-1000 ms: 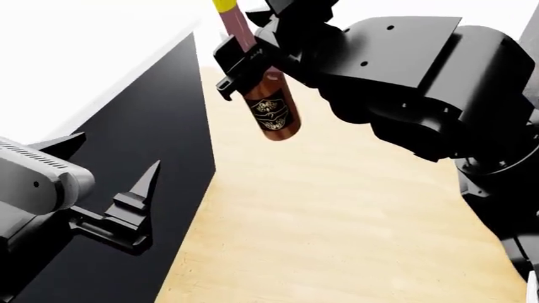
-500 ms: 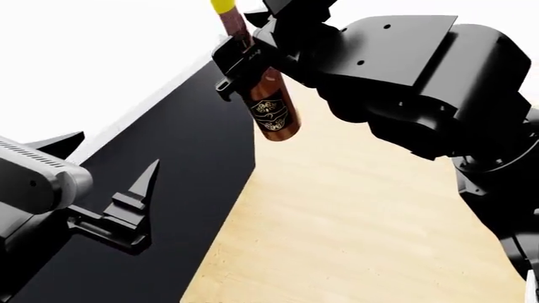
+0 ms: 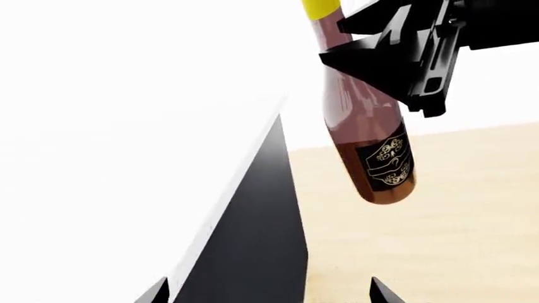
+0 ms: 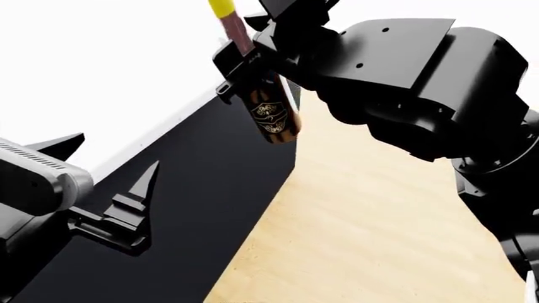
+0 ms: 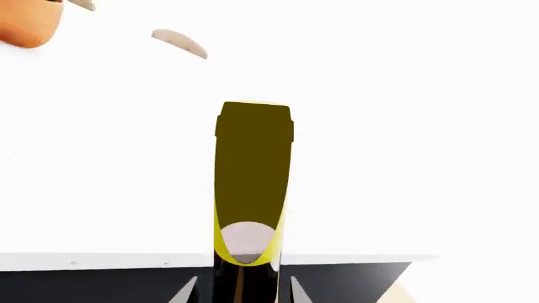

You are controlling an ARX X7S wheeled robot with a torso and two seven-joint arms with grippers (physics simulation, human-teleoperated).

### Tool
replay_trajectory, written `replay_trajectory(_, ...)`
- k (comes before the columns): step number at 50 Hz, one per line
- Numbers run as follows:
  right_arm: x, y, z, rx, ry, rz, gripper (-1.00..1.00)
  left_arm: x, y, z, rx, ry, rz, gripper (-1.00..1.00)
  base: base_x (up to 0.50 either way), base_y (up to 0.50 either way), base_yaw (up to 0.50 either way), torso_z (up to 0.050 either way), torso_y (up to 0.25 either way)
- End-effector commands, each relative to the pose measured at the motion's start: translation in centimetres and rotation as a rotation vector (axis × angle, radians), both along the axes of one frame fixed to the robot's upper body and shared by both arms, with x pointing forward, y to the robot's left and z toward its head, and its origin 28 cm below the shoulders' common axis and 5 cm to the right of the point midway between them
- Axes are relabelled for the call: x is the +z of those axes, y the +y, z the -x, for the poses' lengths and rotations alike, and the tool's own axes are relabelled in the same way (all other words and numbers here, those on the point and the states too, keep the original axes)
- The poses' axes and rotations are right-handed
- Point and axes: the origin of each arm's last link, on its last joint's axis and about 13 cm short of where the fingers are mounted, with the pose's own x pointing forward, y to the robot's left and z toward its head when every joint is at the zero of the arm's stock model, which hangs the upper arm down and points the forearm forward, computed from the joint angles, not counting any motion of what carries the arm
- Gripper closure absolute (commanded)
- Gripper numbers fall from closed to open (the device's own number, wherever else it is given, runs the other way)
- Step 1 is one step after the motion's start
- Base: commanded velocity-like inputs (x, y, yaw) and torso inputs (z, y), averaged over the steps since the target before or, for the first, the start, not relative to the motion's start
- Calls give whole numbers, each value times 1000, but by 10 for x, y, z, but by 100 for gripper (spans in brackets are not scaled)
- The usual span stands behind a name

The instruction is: Move the drinks to the dining counter.

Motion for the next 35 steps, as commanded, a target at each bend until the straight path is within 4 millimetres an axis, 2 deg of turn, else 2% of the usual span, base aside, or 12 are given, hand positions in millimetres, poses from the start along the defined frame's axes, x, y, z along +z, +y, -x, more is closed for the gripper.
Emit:
replay_trajectory(1, 19, -7, -1, -81, -131, 0, 100, 1, -1, -1, -4, -2, 0, -100, 0, 0, 500, 0, 0)
replay_trajectory(35, 19, -6, -1, -76, -127, 4, 100, 1, 0, 1, -1, -1, 0, -100, 0, 0, 500, 1, 3)
